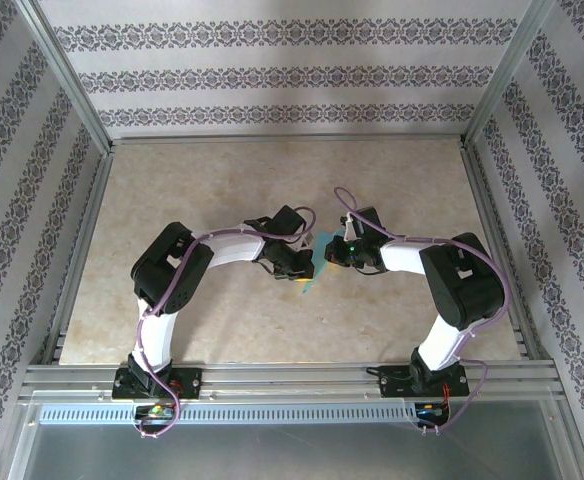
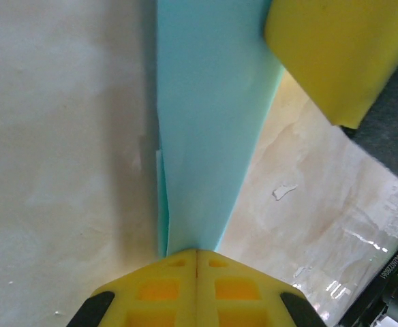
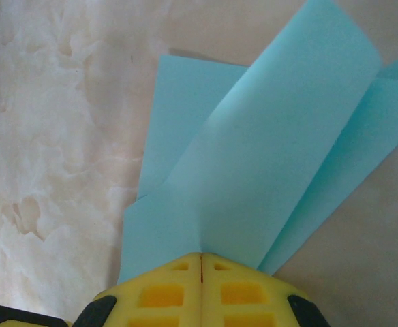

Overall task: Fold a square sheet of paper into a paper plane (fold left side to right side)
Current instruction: Fold the wing for the fifth time at the center of the table.

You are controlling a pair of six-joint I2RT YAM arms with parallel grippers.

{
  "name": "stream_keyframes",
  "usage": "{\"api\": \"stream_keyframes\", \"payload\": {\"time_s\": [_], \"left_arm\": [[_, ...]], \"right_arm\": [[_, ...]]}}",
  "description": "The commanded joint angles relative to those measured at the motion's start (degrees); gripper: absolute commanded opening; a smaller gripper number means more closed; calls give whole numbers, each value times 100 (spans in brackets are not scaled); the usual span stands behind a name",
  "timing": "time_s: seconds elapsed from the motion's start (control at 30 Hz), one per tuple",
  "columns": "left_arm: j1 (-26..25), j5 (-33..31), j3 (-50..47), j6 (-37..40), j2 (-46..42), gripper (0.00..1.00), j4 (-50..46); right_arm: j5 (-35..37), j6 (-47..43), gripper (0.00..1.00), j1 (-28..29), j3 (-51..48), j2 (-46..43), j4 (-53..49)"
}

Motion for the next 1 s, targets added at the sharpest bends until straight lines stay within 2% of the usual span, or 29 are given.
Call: {"api": "stream_keyframes", "payload": {"time_s": [0.0,0.27,0.53,0.73,0.97], "left_arm": [[-54,-136,-75,162,170,3,-184],[-107,-420,-14,291,275,2,-445],[-210,-882,69,364,354,0,-767],[-305,-1144,243,438,466,0,-996],[-431,-1448,518,573,620,0,-1379]], "right_arm": [[202,-135,0,140,-121,259,-705],[137,-132,0,140,-23,90,-748],[-114,-83,0,-105,73,-609,-822],[-275,75,0,-148,-325,-936,-503],[-334,314,0,73,-390,-753,66]]}}
